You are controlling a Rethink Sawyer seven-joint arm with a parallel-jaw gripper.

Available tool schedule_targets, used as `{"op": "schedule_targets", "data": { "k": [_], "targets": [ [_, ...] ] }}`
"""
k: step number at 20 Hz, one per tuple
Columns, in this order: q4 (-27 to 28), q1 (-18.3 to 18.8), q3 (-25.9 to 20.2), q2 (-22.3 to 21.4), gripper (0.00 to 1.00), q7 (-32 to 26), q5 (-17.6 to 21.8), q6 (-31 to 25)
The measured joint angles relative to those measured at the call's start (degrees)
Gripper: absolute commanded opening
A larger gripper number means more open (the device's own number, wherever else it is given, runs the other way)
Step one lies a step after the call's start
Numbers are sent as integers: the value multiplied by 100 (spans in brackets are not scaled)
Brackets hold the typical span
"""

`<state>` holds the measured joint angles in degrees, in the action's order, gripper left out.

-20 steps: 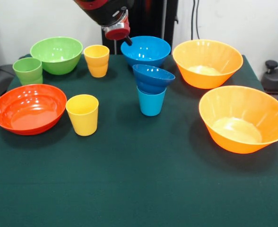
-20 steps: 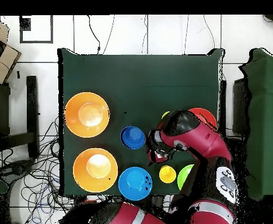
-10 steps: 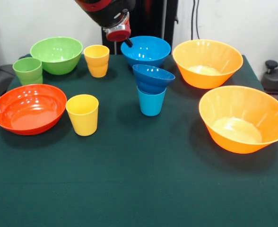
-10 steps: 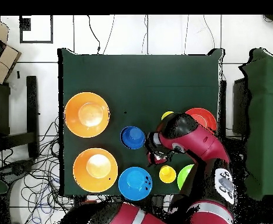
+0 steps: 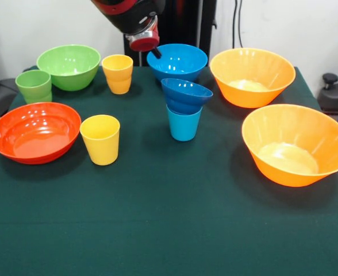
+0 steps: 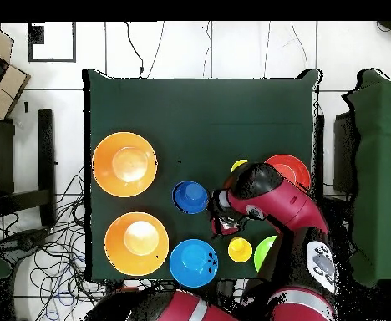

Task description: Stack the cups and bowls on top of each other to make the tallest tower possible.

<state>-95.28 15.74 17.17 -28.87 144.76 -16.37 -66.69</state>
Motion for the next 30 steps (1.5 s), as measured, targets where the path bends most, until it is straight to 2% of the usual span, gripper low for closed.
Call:
{"op": "schedule_targets", "data": {
  "k": [7, 17, 30],
  "targets": [
    [-27, -1, -16, 3, 100, 0, 0, 159],
    [-54, -150, 91, 50, 100, 0, -1, 907],
    [-125, -311, 310, 0, 100, 0, -2, 934]
  ]
}}
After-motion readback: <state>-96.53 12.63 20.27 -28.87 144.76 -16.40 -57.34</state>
